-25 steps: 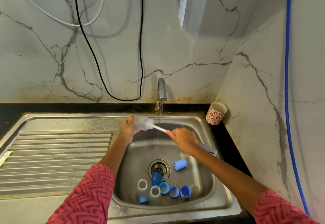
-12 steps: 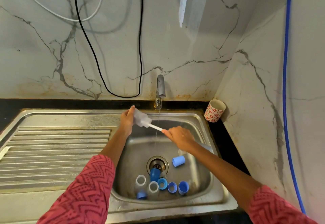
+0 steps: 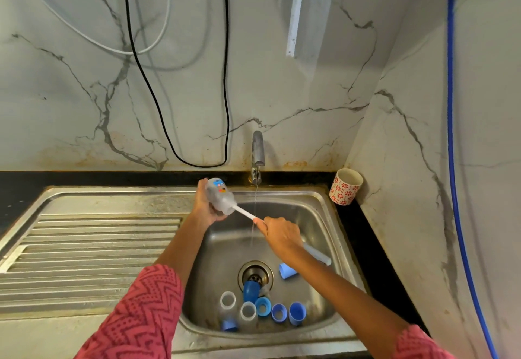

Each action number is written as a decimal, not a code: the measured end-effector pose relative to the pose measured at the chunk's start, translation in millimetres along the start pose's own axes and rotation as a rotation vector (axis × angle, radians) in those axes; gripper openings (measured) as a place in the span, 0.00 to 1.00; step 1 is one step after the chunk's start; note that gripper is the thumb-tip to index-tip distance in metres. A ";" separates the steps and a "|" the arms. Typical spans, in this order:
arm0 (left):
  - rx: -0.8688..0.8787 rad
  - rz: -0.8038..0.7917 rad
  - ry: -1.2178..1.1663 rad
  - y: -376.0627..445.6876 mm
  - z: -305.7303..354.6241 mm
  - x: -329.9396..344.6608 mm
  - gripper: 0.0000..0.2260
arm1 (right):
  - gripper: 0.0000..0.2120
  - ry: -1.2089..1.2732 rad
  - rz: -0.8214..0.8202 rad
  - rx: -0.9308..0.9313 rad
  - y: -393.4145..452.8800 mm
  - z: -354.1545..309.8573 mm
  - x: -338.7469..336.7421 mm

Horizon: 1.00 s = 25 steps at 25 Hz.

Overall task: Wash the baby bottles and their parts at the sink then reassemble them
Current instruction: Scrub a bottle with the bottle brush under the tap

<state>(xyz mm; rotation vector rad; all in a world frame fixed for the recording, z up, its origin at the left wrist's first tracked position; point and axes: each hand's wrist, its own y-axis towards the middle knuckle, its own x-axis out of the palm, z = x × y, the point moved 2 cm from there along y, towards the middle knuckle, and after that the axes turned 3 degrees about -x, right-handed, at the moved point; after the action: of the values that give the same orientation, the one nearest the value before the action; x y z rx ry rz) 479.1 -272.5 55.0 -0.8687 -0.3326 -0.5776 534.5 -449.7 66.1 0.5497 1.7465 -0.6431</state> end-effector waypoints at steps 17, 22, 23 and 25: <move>0.149 -0.178 0.188 -22.5 1.3 27.7 0.14 | 0.23 0.151 0.046 0.124 -15.0 26.9 -24.3; 0.166 -0.190 0.081 -31.8 20.5 40.2 0.07 | 0.23 0.375 0.022 0.070 -17.3 35.7 -14.6; 0.167 -0.202 0.070 -31.5 21.3 40.3 0.08 | 0.23 0.390 0.050 0.037 -17.6 40.0 -14.4; 0.157 -0.193 0.063 -28.3 17.3 41.4 0.12 | 0.22 0.332 0.094 -0.012 -20.1 48.5 -20.4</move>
<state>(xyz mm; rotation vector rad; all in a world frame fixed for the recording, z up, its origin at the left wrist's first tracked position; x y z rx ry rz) 494.5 -287.2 103.6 -0.6701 -0.4022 -0.7461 561.0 -497.9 78.4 0.7588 2.0177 -0.4947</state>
